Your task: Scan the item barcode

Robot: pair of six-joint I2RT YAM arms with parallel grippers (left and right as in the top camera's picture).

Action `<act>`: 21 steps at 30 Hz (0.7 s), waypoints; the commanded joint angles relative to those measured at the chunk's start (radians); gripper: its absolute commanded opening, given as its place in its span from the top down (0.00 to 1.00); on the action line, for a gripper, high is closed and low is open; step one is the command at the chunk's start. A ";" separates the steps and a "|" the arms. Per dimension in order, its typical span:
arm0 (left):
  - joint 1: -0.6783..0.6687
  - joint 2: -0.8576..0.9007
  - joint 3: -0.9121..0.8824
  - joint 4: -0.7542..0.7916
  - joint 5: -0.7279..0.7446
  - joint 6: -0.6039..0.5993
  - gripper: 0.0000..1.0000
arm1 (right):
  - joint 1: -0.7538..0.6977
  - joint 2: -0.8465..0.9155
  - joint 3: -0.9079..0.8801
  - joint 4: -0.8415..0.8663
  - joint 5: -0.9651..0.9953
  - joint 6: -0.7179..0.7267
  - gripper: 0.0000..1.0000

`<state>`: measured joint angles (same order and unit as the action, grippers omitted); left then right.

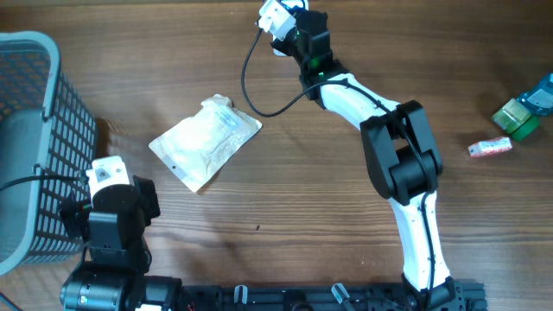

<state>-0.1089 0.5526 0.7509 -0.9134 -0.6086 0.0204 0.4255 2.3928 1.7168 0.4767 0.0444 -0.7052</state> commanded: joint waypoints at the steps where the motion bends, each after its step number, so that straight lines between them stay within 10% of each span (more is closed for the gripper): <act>1: 0.007 -0.003 0.003 0.003 -0.010 0.000 0.00 | 0.001 0.048 0.016 0.018 -0.012 -0.073 0.95; 14: 0.007 -0.003 0.003 0.003 -0.010 0.001 0.00 | 0.015 -0.166 0.017 -0.166 0.228 -0.152 0.95; 21: 0.007 -0.003 0.003 0.003 -0.010 0.001 0.00 | 0.029 -0.354 0.017 -0.723 0.528 0.372 0.95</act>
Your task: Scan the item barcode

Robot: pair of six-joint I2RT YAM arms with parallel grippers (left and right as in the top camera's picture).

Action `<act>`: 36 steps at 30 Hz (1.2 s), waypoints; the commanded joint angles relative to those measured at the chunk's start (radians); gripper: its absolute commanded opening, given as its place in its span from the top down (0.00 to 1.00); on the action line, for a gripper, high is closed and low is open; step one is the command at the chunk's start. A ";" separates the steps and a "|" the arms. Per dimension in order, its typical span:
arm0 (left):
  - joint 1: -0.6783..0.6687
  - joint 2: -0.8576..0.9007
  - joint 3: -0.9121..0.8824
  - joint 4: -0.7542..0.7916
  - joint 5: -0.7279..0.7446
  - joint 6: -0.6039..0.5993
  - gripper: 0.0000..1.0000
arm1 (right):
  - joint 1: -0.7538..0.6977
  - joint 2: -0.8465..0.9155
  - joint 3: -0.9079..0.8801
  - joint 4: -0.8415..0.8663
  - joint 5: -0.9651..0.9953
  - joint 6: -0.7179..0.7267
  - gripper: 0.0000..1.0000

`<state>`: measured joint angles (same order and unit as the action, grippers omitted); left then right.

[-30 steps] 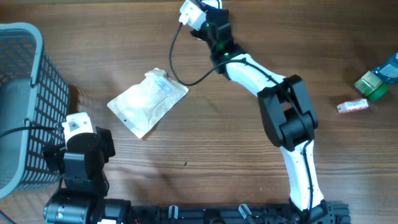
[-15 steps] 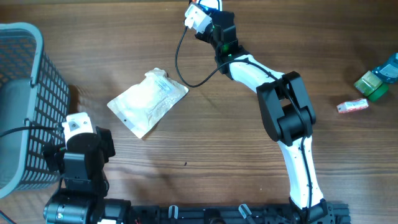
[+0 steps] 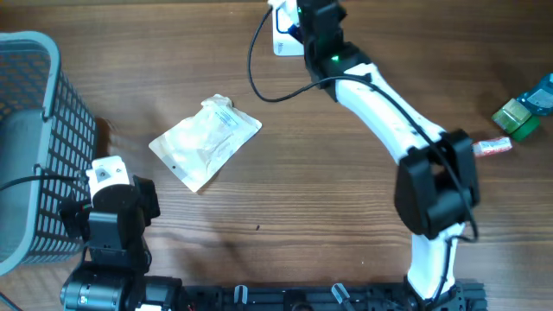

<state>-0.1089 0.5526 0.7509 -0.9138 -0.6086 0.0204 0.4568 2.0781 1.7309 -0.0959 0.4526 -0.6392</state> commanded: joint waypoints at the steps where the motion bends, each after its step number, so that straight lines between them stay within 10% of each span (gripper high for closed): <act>1: 0.007 -0.003 0.003 0.003 -0.010 0.001 0.00 | -0.006 -0.040 0.003 -0.262 0.120 0.409 0.95; 8: 0.007 -0.003 0.003 0.003 -0.010 0.000 0.00 | -0.121 -0.040 -0.090 -0.729 0.058 0.810 0.95; 23: 0.007 -0.003 0.003 0.003 -0.010 0.001 0.00 | -0.808 -0.040 -0.395 -0.527 -0.188 0.933 0.95; 24: 0.007 -0.003 0.003 0.003 -0.010 0.000 0.00 | -0.838 -0.040 -0.395 -0.526 -0.227 0.930 0.91; 26: 0.007 -0.003 0.003 0.003 -0.010 0.001 0.00 | -0.862 -0.040 -0.395 -0.526 -0.271 0.929 0.51; 27: 0.007 -0.003 0.003 0.003 -0.010 0.001 0.00 | -0.869 -0.040 -0.393 -0.528 -0.344 0.891 0.02; 36: 0.007 -0.003 0.003 0.003 -0.010 0.001 0.00 | -0.849 -0.313 -0.343 -0.602 -0.508 0.842 0.00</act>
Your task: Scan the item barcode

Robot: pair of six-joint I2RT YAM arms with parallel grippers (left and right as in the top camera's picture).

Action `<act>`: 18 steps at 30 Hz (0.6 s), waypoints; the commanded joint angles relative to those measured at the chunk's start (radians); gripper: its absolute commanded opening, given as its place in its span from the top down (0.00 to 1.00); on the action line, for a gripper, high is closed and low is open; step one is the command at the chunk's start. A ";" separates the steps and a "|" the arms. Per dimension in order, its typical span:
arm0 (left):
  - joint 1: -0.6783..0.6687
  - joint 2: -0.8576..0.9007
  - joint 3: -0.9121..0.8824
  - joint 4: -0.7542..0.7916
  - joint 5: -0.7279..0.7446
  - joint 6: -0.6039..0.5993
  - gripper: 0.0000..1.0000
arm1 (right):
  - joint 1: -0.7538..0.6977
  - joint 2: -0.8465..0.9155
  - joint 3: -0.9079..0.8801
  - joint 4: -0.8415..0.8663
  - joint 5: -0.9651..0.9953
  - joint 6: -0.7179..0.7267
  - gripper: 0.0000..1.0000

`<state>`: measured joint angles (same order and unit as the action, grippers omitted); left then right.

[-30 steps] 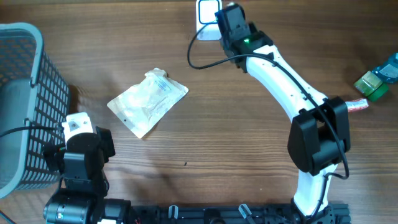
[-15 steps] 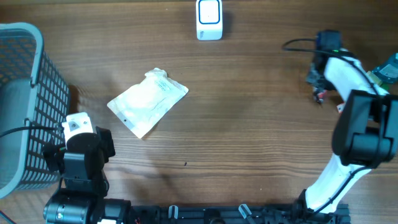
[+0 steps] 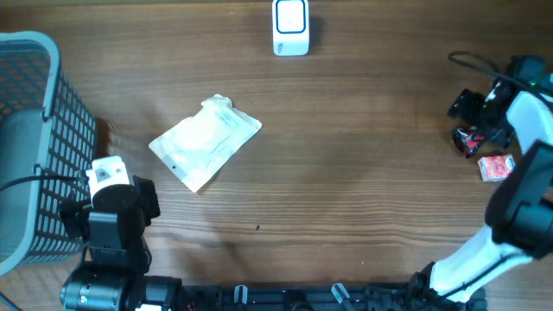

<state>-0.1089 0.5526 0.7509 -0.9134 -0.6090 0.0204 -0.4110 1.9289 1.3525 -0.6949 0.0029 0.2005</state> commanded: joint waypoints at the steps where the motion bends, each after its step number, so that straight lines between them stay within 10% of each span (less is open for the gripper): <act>1: 0.007 -0.003 0.003 0.003 -0.010 0.001 0.00 | 0.031 -0.241 0.035 -0.029 -0.115 0.044 0.00; 7: 0.007 -0.003 0.003 0.003 -0.010 0.001 0.00 | 0.129 -0.441 0.035 -0.169 -0.512 0.153 0.00; 18: 0.007 -0.003 0.003 0.003 -0.027 0.001 0.00 | 0.605 -0.434 0.014 -0.197 -0.302 0.400 0.00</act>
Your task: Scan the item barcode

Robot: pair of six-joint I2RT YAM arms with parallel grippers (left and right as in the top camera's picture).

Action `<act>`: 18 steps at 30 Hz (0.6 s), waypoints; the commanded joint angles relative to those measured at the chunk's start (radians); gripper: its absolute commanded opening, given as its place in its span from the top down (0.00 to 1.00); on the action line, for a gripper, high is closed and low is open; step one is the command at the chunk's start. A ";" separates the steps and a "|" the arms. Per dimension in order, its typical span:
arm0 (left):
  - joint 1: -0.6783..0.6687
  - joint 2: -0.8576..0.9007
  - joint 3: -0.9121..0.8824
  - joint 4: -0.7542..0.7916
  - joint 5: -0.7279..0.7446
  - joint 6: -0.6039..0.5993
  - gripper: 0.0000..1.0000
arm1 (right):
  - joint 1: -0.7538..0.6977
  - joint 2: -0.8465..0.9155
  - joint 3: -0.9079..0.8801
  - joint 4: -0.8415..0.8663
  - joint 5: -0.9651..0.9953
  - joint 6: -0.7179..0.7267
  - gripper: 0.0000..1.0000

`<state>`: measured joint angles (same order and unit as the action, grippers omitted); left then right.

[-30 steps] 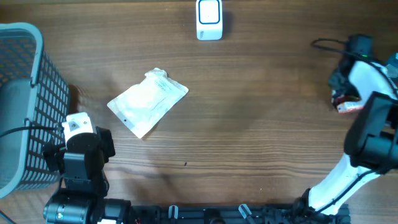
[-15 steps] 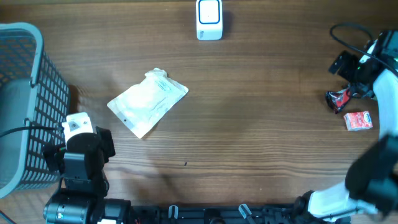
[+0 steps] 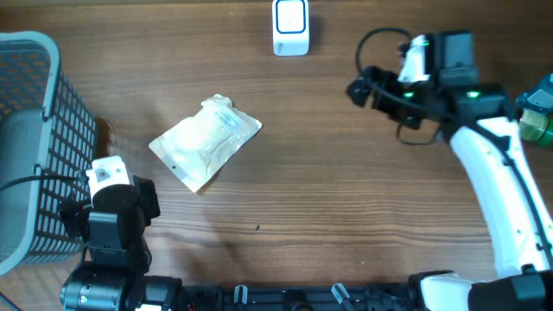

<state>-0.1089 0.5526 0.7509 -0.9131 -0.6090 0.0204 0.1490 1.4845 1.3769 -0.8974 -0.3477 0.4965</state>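
A white barcode scanner (image 3: 289, 27) stands at the far edge of the table, in the middle. A white plastic pouch (image 3: 206, 141) lies flat left of centre. My right gripper (image 3: 357, 90) hovers right of the scanner with its dark fingers pointing left. Whether it holds anything is too dark to tell. No small red and white box shows anywhere, and the right arm covers the right side of the table. My left arm (image 3: 112, 220) sits folded at the near left, its fingers hidden under the wrist.
A grey mesh basket (image 3: 34, 104) stands at the left edge, right beside the left arm. A green and blue item (image 3: 536, 117) sits at the right edge, partly behind the right arm. A black cable loops above the right wrist.
My right gripper was at the right edge, beside a small red and white box. It is now left of there, near the scanner. That box no longer shows.
At first my right gripper was at the scanner, which sat tilted at the far edge. The gripper was still there at the second moment. By the third the scanner stood alone, the gripper was by the small box at the right, and the box had shifted. Now the gripper is back toward the scanner.
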 commanded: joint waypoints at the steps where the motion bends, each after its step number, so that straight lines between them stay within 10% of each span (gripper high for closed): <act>1: 0.007 -0.003 0.003 0.000 -0.029 0.001 0.00 | 0.067 0.011 -0.010 0.007 0.044 0.108 0.00; 9: 0.006 -0.003 0.003 0.055 0.011 0.259 0.00 | 0.089 0.015 -0.011 -0.032 0.092 0.056 0.00; 14: 0.006 -0.003 0.003 0.313 0.827 0.113 0.00 | 0.089 0.015 -0.011 -0.031 0.116 0.053 0.00; 18: 0.007 0.044 0.002 0.289 0.935 -0.044 0.00 | 0.089 0.015 -0.011 -0.045 0.116 0.053 0.01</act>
<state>-0.1081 0.5564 0.7490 -0.6579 0.1551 0.1429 0.2371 1.4879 1.3762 -0.9340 -0.2523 0.5705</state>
